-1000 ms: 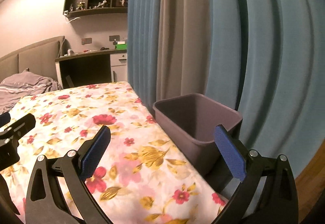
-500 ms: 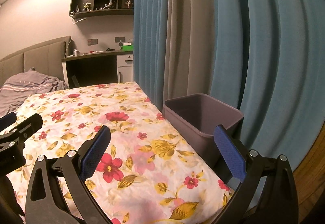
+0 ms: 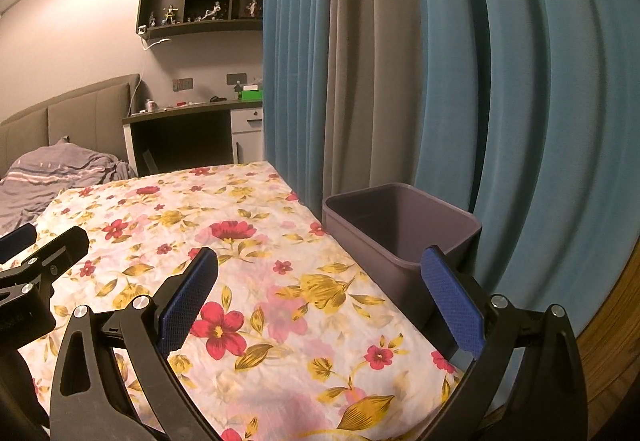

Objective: Collect trash

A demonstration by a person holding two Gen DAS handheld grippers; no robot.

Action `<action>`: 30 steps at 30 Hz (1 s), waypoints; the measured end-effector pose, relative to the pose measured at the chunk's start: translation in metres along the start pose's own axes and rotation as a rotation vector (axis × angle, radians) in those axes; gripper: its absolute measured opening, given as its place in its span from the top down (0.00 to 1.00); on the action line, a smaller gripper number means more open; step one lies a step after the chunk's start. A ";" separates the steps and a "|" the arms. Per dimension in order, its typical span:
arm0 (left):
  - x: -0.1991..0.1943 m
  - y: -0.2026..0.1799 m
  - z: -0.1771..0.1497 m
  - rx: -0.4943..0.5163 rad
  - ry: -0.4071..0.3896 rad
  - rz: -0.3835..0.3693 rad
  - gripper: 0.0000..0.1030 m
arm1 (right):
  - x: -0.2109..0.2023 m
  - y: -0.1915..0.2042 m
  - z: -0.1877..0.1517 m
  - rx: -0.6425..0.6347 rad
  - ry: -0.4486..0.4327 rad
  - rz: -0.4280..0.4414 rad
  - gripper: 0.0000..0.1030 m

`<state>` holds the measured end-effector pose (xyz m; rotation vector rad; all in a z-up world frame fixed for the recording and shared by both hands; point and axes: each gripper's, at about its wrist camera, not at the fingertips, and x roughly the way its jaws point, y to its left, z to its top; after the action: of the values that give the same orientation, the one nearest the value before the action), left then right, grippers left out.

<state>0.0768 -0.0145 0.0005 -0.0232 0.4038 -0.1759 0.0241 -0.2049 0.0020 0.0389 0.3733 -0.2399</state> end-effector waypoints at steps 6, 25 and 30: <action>0.000 -0.002 -0.001 0.001 -0.002 -0.004 0.06 | -0.001 0.000 0.000 0.000 0.000 0.000 0.05; 0.000 -0.005 0.000 -0.003 -0.002 -0.013 0.06 | -0.001 0.000 -0.001 0.003 -0.001 0.001 0.05; 0.000 -0.004 0.000 -0.002 -0.002 -0.012 0.06 | -0.001 -0.001 -0.001 0.005 -0.001 0.002 0.05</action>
<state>0.0757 -0.0182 0.0004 -0.0280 0.4018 -0.1871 0.0232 -0.2057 0.0017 0.0436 0.3714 -0.2388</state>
